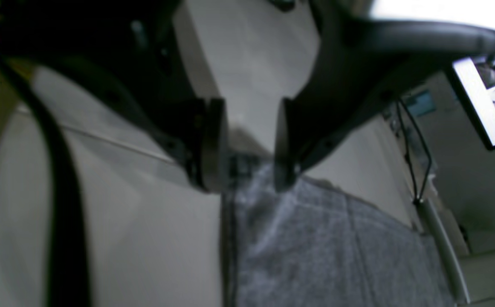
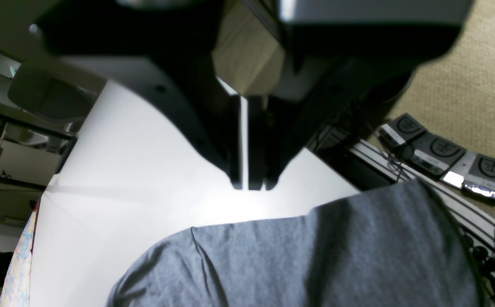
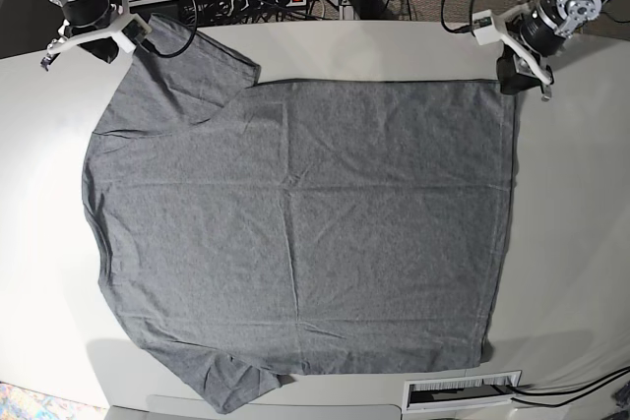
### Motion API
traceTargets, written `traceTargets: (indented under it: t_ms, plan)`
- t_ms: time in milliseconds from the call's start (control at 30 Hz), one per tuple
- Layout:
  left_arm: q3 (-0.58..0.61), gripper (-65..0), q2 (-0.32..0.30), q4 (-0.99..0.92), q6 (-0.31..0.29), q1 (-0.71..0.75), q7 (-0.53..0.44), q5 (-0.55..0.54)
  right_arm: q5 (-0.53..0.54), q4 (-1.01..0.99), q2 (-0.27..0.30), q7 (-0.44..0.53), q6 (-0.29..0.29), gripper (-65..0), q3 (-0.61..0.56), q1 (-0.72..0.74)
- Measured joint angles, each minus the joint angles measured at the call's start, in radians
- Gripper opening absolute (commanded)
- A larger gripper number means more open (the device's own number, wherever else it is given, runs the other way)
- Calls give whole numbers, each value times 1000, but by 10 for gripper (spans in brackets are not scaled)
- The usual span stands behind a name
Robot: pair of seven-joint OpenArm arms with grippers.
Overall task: Fold the T-shirt properly
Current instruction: 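Move both grippers down toward the shoulder corners of the grey shirt, then grasp the shirt's shoulder corners with the left and right grippers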
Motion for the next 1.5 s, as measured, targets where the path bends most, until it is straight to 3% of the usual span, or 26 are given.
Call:
traceTargets:
  t_ms: [167,567,800,1167,1500]
  plan:
    - [6,-439,-32,37,-15,6,23,-1,0,0,-1,0,0,-619,0,0]
    - [7,-439,-38,48,-64,-11,3,-42,0,0,0,-8,0,-619,0,0]
    - [6,-439,-38,50,-175,-73,-1,-103,0,0,0,-16,0,-619,0,0]
    - [10,-440,-35,37,-207,-154,1,-175,0,0,-1,-19,0,-619,0,0]
    - [10,-650,-35,37,-207,-167,4,-192,-49,0,-2,-19,0,-619,0,0]
